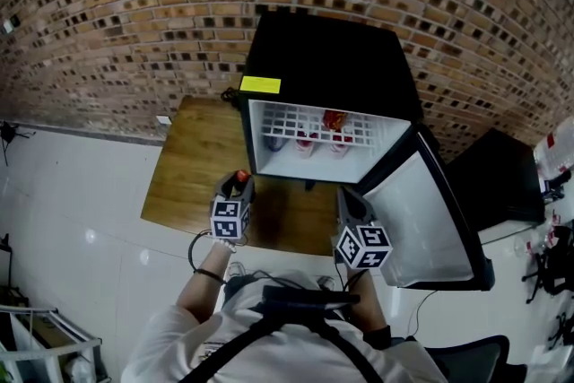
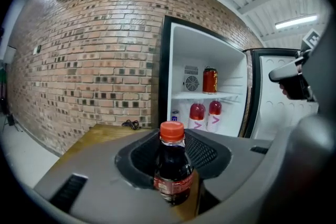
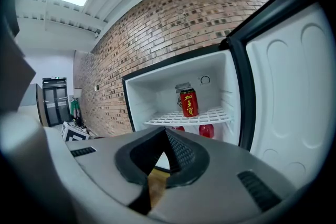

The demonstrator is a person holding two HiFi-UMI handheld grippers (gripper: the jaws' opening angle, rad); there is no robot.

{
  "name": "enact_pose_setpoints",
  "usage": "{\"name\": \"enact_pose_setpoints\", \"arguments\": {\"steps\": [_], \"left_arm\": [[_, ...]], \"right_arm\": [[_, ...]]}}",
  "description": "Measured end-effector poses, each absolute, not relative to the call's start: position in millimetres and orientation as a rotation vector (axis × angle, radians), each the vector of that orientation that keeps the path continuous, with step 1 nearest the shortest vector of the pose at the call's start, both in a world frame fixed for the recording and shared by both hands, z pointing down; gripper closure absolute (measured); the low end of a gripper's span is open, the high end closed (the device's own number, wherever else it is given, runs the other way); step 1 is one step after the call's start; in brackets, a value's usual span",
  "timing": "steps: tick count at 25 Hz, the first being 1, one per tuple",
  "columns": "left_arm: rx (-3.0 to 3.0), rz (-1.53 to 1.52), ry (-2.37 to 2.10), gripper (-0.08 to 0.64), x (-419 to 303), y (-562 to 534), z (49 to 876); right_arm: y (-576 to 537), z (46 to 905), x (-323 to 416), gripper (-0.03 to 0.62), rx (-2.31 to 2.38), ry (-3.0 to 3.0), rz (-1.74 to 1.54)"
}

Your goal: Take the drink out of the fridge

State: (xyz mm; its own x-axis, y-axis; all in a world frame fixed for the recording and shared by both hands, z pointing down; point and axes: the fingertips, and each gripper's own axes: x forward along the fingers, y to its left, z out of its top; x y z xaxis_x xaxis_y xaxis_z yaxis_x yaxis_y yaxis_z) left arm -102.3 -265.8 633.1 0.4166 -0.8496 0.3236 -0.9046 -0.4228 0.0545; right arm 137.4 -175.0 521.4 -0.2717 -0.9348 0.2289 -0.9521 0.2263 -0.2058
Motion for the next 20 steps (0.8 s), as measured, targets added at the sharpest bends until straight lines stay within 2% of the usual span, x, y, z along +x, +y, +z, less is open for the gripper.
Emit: {"name": "enact_pose_setpoints", "arguments": {"steps": [9, 20], "left_arm": [[2.373, 0.384, -1.557, 0.414, -124.8, -280.0, 693.7], [2.333, 0.471, -1.532, 0.413, -120.9, -279.5, 723.5]], "right_arm": [[-173.5, 519.8, 140.7, 0.578, 1.875, -2.404, 0.473], [-172.1, 517.9, 144.4, 0.578, 1.884, -2.393, 0.471]]}}
